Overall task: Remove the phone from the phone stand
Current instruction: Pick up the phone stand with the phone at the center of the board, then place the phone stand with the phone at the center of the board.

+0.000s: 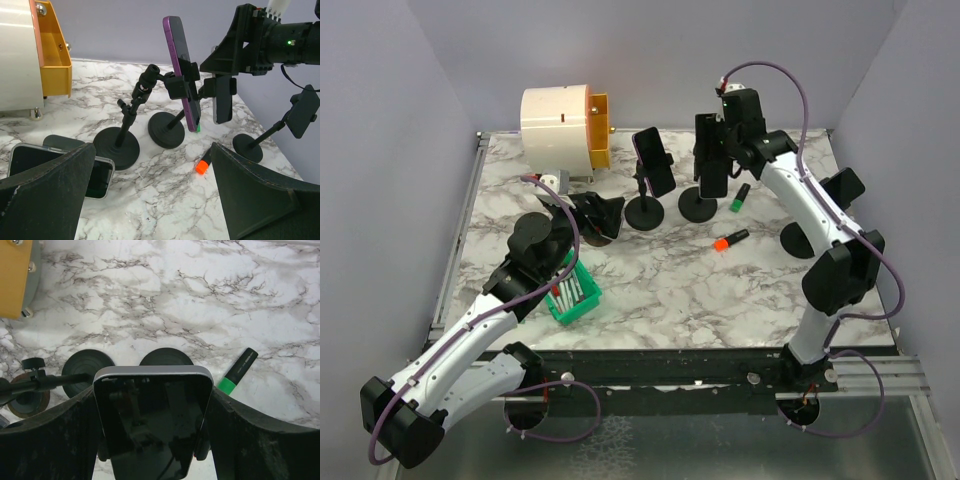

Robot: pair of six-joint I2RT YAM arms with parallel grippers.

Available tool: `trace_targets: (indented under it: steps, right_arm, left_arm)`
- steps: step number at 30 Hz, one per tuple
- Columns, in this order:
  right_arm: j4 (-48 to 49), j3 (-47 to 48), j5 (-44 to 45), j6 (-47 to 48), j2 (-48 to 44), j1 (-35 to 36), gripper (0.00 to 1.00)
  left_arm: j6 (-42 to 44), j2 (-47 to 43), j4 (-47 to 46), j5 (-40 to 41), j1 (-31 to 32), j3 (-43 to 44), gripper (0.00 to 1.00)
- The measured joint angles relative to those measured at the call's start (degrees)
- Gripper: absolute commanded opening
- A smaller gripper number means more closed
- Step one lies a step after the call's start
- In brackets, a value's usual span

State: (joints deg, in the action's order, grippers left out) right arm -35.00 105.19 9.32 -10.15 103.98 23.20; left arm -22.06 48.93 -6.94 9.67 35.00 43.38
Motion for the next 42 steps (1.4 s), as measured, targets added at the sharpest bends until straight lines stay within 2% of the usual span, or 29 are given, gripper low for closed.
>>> trace_targets:
  steps: [5, 16, 30, 37, 42]
  right_arm:
    - [-1.86, -1.99, -1.05, -0.02, -3.65, 0.00, 0.58]
    - [-6.45, -7.48, -3.26, 0.15, -17.97, 2.14, 0.57]
    - [-17.18, -14.05, -6.88, -1.38, -29.57, 11.17, 0.57]
    - [-17.00, -21.92, -3.26, -4.90, -31.91, 19.98, 0.57]
    - [-15.63, -26.32, -1.05, -8.04, -32.30, 23.28, 0.59]
  left_arm:
    - [0.00, 0.00, 0.00, 0.00, 0.00, 0.00, 0.98]
    - [0.04, 0.00, 0.00, 0.02, 0.00, 0.00, 0.97]
    - [0.04, 0.09, 0.24, 0.04, 0.00, 0.02, 0.97]
    - [0.24, 0.37, 1.14, 0.31, 0.00, 0.02, 0.96]
    - [0.33, 0.48, 1.77, 0.81, 0.00, 0.22, 0.96]
